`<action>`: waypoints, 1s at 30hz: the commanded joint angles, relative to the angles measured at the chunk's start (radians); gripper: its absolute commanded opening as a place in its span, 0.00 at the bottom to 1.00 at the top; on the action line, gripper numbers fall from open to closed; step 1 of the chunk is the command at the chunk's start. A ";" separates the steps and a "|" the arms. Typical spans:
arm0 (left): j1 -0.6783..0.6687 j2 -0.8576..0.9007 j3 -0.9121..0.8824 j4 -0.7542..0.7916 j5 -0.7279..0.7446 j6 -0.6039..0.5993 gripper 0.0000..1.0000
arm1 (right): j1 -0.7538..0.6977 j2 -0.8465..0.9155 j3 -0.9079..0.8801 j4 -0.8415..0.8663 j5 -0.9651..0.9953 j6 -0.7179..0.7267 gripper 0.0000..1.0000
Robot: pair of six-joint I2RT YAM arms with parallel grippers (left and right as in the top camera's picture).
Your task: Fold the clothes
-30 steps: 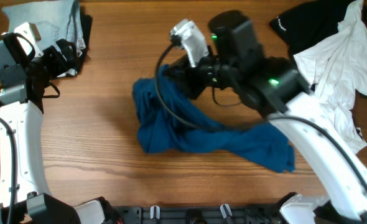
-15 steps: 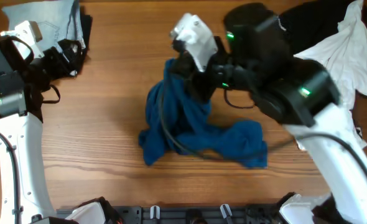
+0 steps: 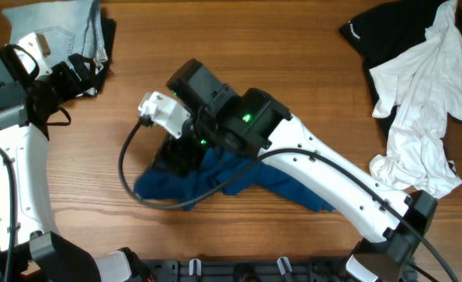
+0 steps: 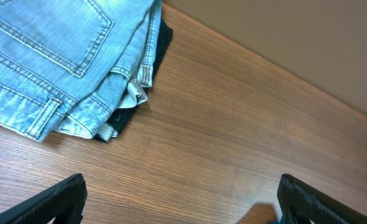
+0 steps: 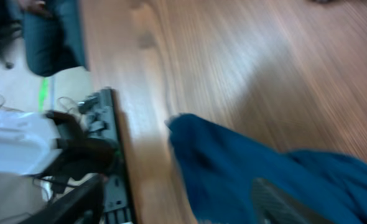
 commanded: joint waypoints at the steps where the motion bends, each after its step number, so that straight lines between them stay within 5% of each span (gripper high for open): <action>1: -0.052 0.002 0.017 -0.004 0.014 0.069 0.98 | -0.124 -0.064 0.023 0.000 0.188 0.123 0.87; 4: -0.179 0.002 0.017 -0.069 0.021 0.210 0.98 | -0.362 -0.131 0.023 -0.041 0.296 0.269 1.00; 8: -0.372 0.002 0.017 -0.319 0.020 0.299 0.88 | -0.672 -0.104 0.017 -0.056 0.199 0.293 1.00; 11: -0.489 0.002 0.017 -0.484 0.020 0.278 0.77 | -0.764 -0.043 0.015 -0.057 0.181 0.258 1.00; 16: -0.719 0.000 -0.001 -0.709 -0.240 -0.189 0.78 | -0.776 0.064 0.015 -0.050 0.185 0.245 1.00; 20: -0.958 -0.002 -0.090 -0.721 -0.427 -0.596 0.74 | -0.776 0.095 0.015 -0.041 0.187 0.214 1.00; 24: -0.993 -0.002 -0.232 -0.640 -0.437 -0.725 0.62 | -0.776 0.095 0.015 -0.042 0.185 0.201 1.00; 30: -0.984 0.000 -0.378 -0.403 -0.444 -0.723 0.58 | -0.776 0.095 0.015 -0.042 0.185 0.195 1.00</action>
